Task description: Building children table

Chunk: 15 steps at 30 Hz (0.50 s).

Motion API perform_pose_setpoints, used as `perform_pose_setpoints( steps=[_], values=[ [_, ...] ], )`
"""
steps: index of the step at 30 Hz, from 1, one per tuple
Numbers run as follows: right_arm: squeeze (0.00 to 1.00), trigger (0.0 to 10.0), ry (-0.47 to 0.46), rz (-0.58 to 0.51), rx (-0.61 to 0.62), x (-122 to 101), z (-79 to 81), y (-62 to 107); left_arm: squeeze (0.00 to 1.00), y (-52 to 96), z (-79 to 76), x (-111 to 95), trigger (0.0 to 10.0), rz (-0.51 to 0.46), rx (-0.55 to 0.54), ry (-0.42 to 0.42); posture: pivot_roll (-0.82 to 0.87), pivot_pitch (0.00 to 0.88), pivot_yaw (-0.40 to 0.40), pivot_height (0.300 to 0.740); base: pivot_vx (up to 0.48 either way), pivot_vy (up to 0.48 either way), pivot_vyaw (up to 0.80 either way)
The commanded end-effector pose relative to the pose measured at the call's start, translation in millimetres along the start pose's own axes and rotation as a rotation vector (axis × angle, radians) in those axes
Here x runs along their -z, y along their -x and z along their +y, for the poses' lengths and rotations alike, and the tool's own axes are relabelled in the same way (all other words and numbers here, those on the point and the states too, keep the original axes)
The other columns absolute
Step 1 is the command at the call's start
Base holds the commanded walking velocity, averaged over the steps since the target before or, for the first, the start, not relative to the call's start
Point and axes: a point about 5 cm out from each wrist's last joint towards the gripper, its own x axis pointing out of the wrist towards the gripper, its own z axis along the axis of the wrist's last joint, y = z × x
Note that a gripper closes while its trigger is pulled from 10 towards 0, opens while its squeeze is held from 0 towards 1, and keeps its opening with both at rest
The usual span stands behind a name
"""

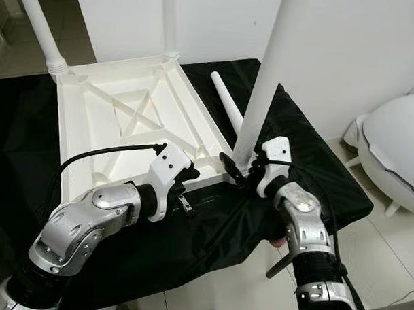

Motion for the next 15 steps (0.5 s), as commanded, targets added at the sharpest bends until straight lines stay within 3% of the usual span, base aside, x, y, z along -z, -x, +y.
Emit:
perform_pose_setpoints(
  steps=[1,10,11,13,14,15],
  values=[
    [0.0,10.0,0.002,0.009,-0.022,3,-0.8,0.9,0.0,3.1,0.6,1,10.0,0.001,-0.026,-0.001,0.0,0.09,0.002,0.74,0.0,0.0,0.0],
    [0.0,10.0,0.004,0.04,-0.059,12,-4.4,-10.2,0.0,6.3,-1.3,2,10.0,0.013,-0.02,0.002,0.01,0.094,0.012,0.74,0.0,0.0,0.0],
    [0.0,7.6,0.001,0.043,-0.073,13,-3.7,-11.6,0.0,6.1,-1.3,2,10.0,0.015,-0.019,0.002,0.01,0.094,0.011,0.74,0.0,0.0,0.0],
    [0.0,7.6,0.0,0.042,-0.077,13,-3.8,-12.0,0.0,6.1,-1.2,2,10.0,0.015,-0.019,0.002,0.01,0.094,0.011,0.74,0.0,0.0,0.0],
    [0.0,1.8,0.0,0.044,-0.082,14,-3.9,-12.0,0.0,6.1,-1.1,2,10.0,0.016,-0.02,0.001,0.01,0.094,0.01,0.74,0.0,0.0,0.0],
    [0.0,0.0,0.005,0.046,-0.087,14,-4.0,-12.0,0.0,6.0,-0.9,2,10.0,0.017,-0.021,0.001,0.01,0.094,0.01,0.74,0.0,0.0,0.0]
  ],
)
